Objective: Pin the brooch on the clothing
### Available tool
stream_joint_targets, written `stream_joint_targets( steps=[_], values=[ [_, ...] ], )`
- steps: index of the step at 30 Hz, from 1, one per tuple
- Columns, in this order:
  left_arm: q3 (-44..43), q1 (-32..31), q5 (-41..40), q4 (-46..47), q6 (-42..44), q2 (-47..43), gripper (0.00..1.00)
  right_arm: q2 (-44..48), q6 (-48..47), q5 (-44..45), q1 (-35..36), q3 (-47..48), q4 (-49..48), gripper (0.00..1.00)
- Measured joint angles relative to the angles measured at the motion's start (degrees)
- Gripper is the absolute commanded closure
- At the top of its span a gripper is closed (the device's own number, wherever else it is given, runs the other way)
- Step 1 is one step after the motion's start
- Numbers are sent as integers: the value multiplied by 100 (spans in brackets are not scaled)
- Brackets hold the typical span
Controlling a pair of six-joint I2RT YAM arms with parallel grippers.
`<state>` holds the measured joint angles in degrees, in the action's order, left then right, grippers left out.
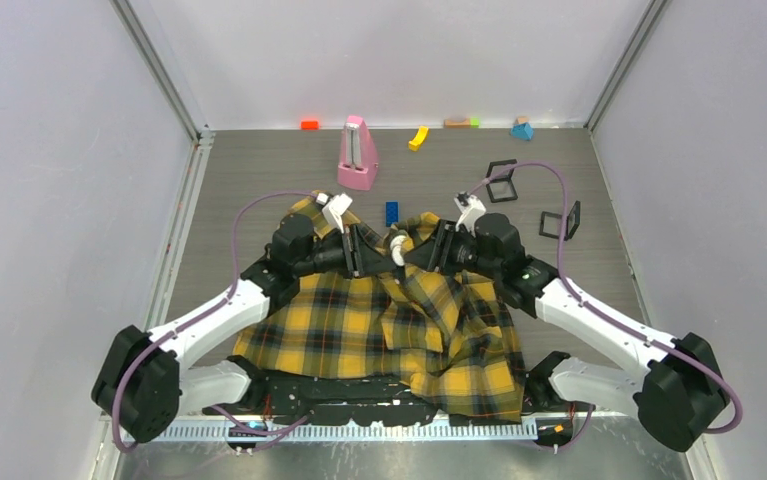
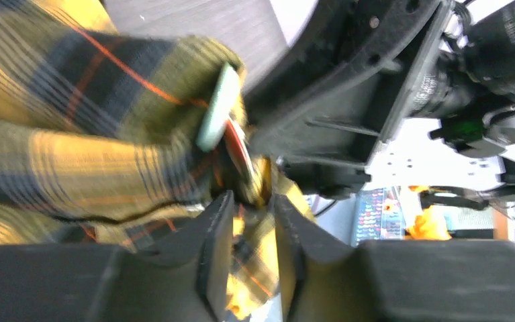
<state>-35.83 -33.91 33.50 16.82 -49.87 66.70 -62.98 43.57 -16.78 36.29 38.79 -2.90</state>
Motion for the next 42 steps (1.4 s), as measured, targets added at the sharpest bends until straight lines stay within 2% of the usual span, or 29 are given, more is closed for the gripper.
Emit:
stream_joint_targets(
  steps=[1,4,6,7,13,18,22,27,29,30,31,32,33,34,36,37,38,40,42],
  values=[
    [-42,-17,79,-164,50,-59,38,74,-48,192,-7,0,118,36],
    [-173,-42,138,-715,278,-422,14,413,-192,730,-129,0,649,23],
    [-330,33,101,-1207,520,-680,3,734,-297,1010,-203,22,1047,20],
    [-455,120,55,-1550,686,-820,1,911,-354,1167,-258,70,1311,20],
    [-1246,1069,-457,-3383,1698,-1198,0,1351,-608,1759,-822,498,2280,17],
    [-1665,1939,-1261,-4428,2380,-487,0,1043,-597,1912,-1639,426,2702,17],
    [-1845,2258,-1836,-4817,2736,393,0,584,-551,1827,-1921,120,2765,13],
    [-2225,2485,-2288,-4822,2830,1384,0,22,-212,903,-1926,-354,2116,12],
    [-2339,2520,-2341,-4669,2785,1753,0,-225,-44,514,-1864,-448,1757,16],
    [-2363,2522,-2337,-4555,2756,1943,4,-341,11,374,-1792,-459,1615,19],
    [-2363,2524,-2319,-4446,2728,2124,10,-431,39,254,-1696,-459,1486,27],
    [-2363,2524,-2297,-4371,2684,2275,19,-481,59,162,-1576,-459,1381,31],
    [-2361,2527,-2282,-4297,2634,2435,33,-507,74,105,-1412,-459,1287,38],
    [-2350,2529,-2267,-4188,2590,2603,51,-516,96,35,-1198,-459,1191,42],
    [-2284,2555,-2238,-4026,2470,2789,66,-516,109,-83,-793,-459,1045,53],
    [-2186,2590,-2214,-3884,2433,2833,74,-516,133,-101,-542,-459,992,65],
    [-2109,2627,-2210,-3816,2382,2833,84,-516,131,-116,-389,-459,977,71],
    [-1902,2787,-2177,-3595,2234,2828,96,-498,153,-107,4,-481,960,91],
    [-1668,3005,-2170,-3377,2107,2822,100,-422,208,-83,345,-581,935,98]
  ],
)
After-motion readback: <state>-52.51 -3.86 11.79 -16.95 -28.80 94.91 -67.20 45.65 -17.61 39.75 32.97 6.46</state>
